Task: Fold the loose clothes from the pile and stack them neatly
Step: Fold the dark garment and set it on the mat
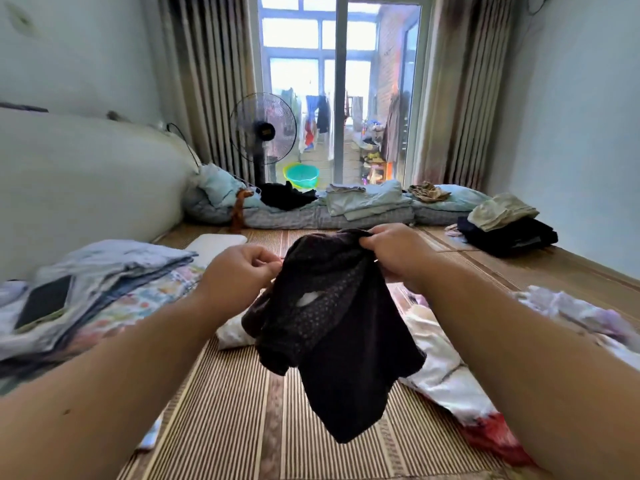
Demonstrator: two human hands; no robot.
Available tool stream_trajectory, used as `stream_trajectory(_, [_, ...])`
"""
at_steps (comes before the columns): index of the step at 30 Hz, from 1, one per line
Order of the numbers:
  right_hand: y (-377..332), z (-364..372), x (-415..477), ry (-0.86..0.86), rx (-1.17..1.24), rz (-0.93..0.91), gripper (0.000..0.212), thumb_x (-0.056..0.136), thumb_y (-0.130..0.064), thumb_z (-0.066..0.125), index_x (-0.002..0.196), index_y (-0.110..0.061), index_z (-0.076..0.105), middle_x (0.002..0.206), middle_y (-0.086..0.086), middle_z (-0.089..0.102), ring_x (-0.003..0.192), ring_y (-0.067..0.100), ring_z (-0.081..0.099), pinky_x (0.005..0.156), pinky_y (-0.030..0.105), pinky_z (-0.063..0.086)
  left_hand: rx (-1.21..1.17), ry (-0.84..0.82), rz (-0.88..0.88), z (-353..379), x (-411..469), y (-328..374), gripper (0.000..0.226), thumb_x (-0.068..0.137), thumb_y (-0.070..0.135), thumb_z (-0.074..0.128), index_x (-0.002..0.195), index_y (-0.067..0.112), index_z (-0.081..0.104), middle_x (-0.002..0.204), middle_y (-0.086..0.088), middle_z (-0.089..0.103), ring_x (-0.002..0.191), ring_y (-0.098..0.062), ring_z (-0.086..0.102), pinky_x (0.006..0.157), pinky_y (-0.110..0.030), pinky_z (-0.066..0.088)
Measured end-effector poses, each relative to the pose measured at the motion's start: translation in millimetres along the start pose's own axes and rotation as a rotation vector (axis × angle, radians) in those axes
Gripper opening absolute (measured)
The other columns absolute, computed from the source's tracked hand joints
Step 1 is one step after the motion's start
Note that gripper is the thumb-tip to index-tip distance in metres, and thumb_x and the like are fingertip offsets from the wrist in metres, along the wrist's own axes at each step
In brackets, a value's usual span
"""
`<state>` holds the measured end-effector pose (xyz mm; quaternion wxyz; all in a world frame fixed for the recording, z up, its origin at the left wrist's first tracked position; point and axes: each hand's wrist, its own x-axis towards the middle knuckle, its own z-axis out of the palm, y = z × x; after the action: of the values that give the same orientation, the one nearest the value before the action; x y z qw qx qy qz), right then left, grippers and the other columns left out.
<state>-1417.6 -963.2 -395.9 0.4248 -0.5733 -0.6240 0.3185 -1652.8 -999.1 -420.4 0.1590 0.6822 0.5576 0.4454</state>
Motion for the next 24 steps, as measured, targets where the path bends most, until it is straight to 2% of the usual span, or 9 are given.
stream_trajectory(2, [1.6, 14.8, 4.3, 0.002, 0.192, 0.088, 0.018, 0.091, -0.015, 0.055, 0.074, -0.018, 0.056, 0.072, 0.002, 0.057, 0.062, 0.016, 0.055, 0.055, 0.027, 0.051, -0.055, -0.003, 0.056, -5.5, -11.4, -6.2, 0.018, 0.076, 0.047, 0.068, 0.088, 0.034, 0.069, 0.083, 0.009, 0.07, 0.079, -0.005, 0.066, 0.07, -0.025, 0.05])
stream_trajectory(4, [2.5, 27.2, 7.4, -0.004, 0.392, 0.19, 0.014, 0.09, -0.009, 0.053, 0.079, -0.014, 0.059, 0.072, 0.005, 0.059, 0.059, 0.016, 0.057, 0.05, 0.024, 0.049, -0.22, -0.213, 0.04, -4.7, -27.3, -14.4, 0.044, 0.063, 0.06, 0.067, 0.106, 0.049, 0.061, 0.105, 0.013, 0.067, 0.093, 0.0, 0.064, 0.076, -0.019, 0.052])
stream_trajectory(6, [4.8, 34.2, 10.2, 0.004, 0.488, 0.24, 0.012, 0.089, -0.007, 0.051, 0.096, -0.01, 0.061, 0.085, 0.009, 0.065, 0.069, 0.02, 0.063, 0.054, 0.028, 0.054, -0.183, -0.391, 0.036, 7.9, -44.9, -22.3, 0.077, 0.053, 0.064, 0.073, 0.124, 0.059, 0.044, 0.119, 0.015, 0.058, 0.101, -0.003, 0.062, 0.075, -0.021, 0.055])
stream_trajectory(9, [9.6, 39.1, 13.4, 0.053, 0.552, 0.262, 0.021, 0.089, -0.007, 0.05, 0.109, -0.008, 0.056, 0.107, 0.017, 0.064, 0.095, 0.031, 0.065, 0.072, 0.046, 0.058, -0.059, -0.424, -0.081, 52.0, -64.3, -26.5, 0.11, 0.043, 0.066, 0.079, 0.139, 0.053, 0.026, 0.115, 0.018, 0.057, 0.102, -0.006, 0.06, 0.084, -0.028, 0.053])
stream_trajectory(12, [15.8, 35.1, 11.6, 0.088, 0.553, 0.28, 0.012, 0.089, -0.005, 0.048, 0.097, -0.009, 0.056, 0.106, 0.018, 0.063, 0.096, 0.033, 0.064, 0.068, 0.045, 0.059, -0.045, -0.328, -0.175, 104.4, -70.5, -26.1, 0.062, 0.058, 0.056, 0.071, 0.117, 0.05, 0.051, 0.099, 0.023, 0.065, 0.091, 0.001, 0.062, 0.081, -0.03, 0.055])
stream_trajectory(15, [29.4, 18.8, 10.0, 0.114, 0.564, 0.323, 0.011, 0.092, -0.009, 0.05, 0.087, -0.014, 0.057, 0.093, 0.011, 0.065, 0.081, 0.025, 0.065, 0.054, 0.034, 0.057, -0.205, -0.29, -0.266, 122.5, -61.5, -27.1, 0.023, 0.076, 0.044, 0.063, 0.096, 0.034, 0.069, 0.089, 0.011, 0.073, 0.087, -0.01, 0.068, 0.086, -0.044, 0.054])
stream_trajectory(19, [52.7, -10.3, 8.7, 0.097, 0.567, 0.405, 0.009, 0.097, -0.016, 0.05, 0.091, -0.018, 0.056, 0.083, 0.001, 0.064, 0.069, 0.017, 0.063, 0.057, 0.031, 0.044, -0.393, -0.565, -0.255, 104.0, -45.7, -22.5, 0.028, 0.095, 0.033, 0.057, 0.103, 0.009, 0.068, 0.096, -0.006, 0.074, 0.09, -0.022, 0.07, 0.09, -0.041, 0.054])
stream_trajectory(22, [67.3, -14.0, 8.4, 0.039, 0.502, 0.458, 0.014, 0.098, -0.018, 0.048, 0.087, -0.02, 0.057, 0.08, -0.002, 0.061, 0.069, 0.015, 0.057, 0.061, 0.031, 0.041, -0.299, -0.681, -0.166, 89.4, -43.3, -10.2, 0.05, 0.093, 0.042, 0.046, 0.095, -0.006, 0.057, 0.083, -0.011, 0.059, 0.074, -0.02, 0.058, 0.071, -0.031, 0.049])
stream_trajectory(24, [72.9, -9.1, 9.0, 0.014, 0.49, 0.457, 0.015, 0.097, -0.019, 0.05, 0.084, -0.018, 0.057, 0.078, -0.001, 0.06, 0.067, 0.015, 0.056, 0.061, 0.03, 0.042, -0.236, -0.67, -0.163, 80.7, -42.9, 1.7, 0.052, 0.088, 0.053, 0.037, 0.091, 0.003, 0.051, 0.077, -0.009, 0.047, 0.065, -0.016, 0.047, 0.061, -0.024, 0.042])
